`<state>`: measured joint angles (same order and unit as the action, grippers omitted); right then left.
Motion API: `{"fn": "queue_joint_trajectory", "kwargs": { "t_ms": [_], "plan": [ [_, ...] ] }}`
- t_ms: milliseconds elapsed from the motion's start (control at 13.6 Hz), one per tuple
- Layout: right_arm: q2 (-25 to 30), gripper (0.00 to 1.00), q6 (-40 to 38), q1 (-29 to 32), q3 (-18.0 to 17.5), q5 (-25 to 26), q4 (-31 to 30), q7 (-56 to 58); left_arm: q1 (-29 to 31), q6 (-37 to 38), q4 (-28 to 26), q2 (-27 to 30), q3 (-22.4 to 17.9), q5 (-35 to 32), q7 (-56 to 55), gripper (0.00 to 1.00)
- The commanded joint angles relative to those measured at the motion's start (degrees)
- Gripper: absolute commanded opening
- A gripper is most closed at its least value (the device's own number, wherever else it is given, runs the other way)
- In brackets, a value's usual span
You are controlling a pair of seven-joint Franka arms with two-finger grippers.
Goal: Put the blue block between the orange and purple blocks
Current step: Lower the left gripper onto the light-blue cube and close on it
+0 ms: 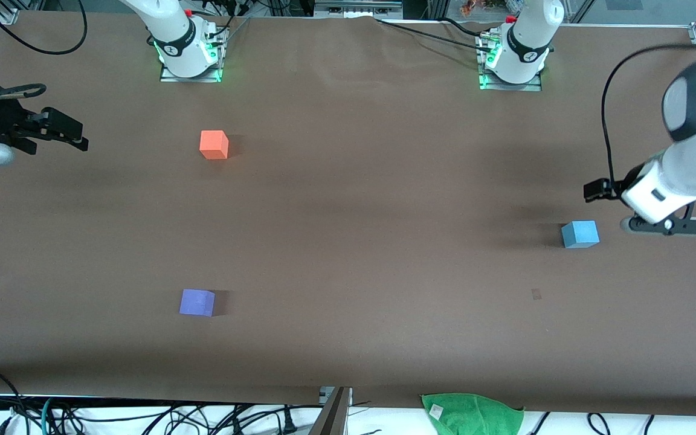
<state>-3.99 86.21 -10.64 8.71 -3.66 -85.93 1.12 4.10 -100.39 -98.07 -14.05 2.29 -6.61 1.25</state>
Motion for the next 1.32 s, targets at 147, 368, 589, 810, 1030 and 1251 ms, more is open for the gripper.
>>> {"fn": "queue_joint_trajectory", "kwargs": {
  "t_ms": [147,368,589,810,1030,1251],
  "plan": [
    [0.0,0.99,-0.8,0.2,0.2,-0.6,0.6,1.0,6.5,-6.7,2.1,-9.6,0.4,-0.3,5.4,1.00],
    [0.0,0.99,-0.8,0.2,0.2,-0.6,0.6,1.0,8.6,-15.2,1.4,-15.5,0.9,-0.2,6.0,1.00],
    [0.0,0.99,-0.7,0.2,0.2,-0.6,0.6,0.9,8.6,-17.2,1.0,-18.1,1.1,2.6,6.0,1.00],
    [0.0,0.99,-0.7,0.2,0.3,-0.6,0.6,1.1,8.6,-18.3,-0.6,-19.0,1.2,2.8,6.1,1.00],
    [-0.1,0.99,-0.5,0.4,0.3,-0.6,0.6,1.2,9.4,-20.0,-0.7,-20.9,1.1,2.8,8.8,1.00],
    [-0.1,0.99,-0.5,0.4,0.3,-0.6,0.6,1.1,9.5,-20.3,-2.6,-21.1,1.2,2.9,8.8,1.00]
  ]
}}
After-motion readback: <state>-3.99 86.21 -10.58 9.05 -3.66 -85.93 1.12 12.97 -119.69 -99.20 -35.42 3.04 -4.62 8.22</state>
